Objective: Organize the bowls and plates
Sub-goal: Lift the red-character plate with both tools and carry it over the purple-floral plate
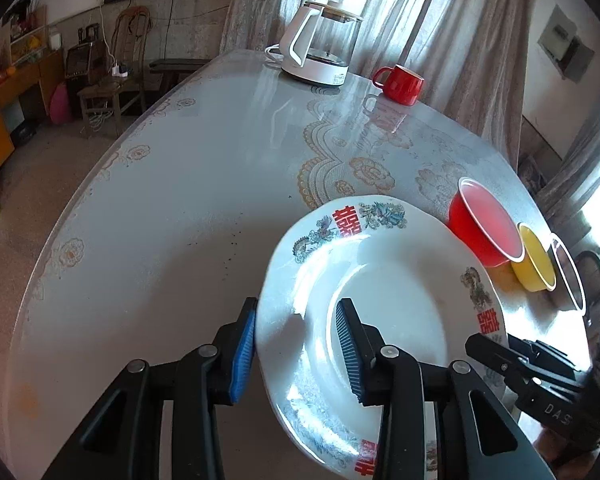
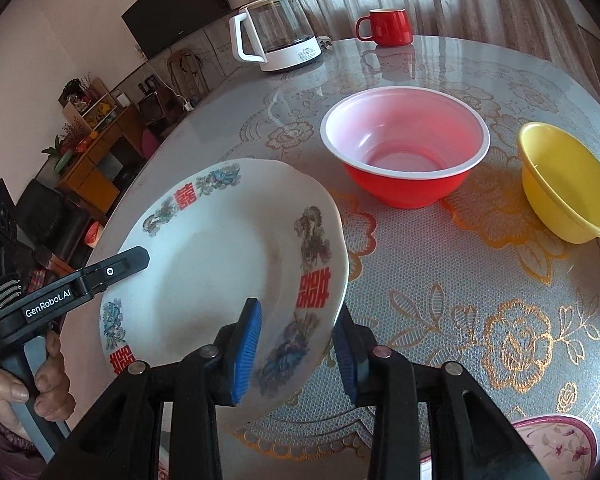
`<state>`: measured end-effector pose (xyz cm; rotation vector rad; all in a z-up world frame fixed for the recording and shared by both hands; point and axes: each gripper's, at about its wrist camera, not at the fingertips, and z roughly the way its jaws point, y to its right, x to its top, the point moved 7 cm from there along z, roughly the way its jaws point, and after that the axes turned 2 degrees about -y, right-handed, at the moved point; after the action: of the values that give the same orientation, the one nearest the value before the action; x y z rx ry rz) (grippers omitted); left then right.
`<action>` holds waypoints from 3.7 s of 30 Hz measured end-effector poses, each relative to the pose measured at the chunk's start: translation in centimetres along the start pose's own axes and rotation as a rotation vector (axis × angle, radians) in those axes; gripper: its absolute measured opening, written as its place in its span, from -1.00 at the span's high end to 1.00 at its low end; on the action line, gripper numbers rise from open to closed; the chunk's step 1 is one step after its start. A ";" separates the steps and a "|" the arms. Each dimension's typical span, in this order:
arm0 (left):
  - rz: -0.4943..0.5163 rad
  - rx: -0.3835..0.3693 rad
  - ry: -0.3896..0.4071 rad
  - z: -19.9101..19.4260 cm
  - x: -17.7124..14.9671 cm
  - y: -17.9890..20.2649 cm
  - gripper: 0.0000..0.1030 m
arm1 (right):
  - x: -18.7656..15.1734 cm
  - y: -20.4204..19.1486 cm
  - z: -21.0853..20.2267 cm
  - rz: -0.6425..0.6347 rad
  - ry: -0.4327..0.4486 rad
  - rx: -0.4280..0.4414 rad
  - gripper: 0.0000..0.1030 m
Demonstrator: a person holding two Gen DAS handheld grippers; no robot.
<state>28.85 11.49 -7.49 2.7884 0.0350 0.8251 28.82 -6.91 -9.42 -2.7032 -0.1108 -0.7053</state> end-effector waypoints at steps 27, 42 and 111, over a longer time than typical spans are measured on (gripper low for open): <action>0.036 -0.076 -0.073 -0.5 -3.0 0.4 0.45 | -0.2 0.1 0.2 -0.006 -0.048 0.003 0.33; -0.004 -0.029 -0.068 -0.6 -3.3 0.4 0.44 | -0.7 -0.1 0.1 -0.007 -0.045 0.017 0.32; 0.038 -0.030 0.196 -8.5 -6.0 3.1 0.50 | -2.1 -1.9 -4.8 -0.135 0.133 0.094 0.45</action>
<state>19.12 9.80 -3.10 2.6785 0.0036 1.0958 24.52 -6.73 -5.93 -2.5689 -0.2884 -0.8939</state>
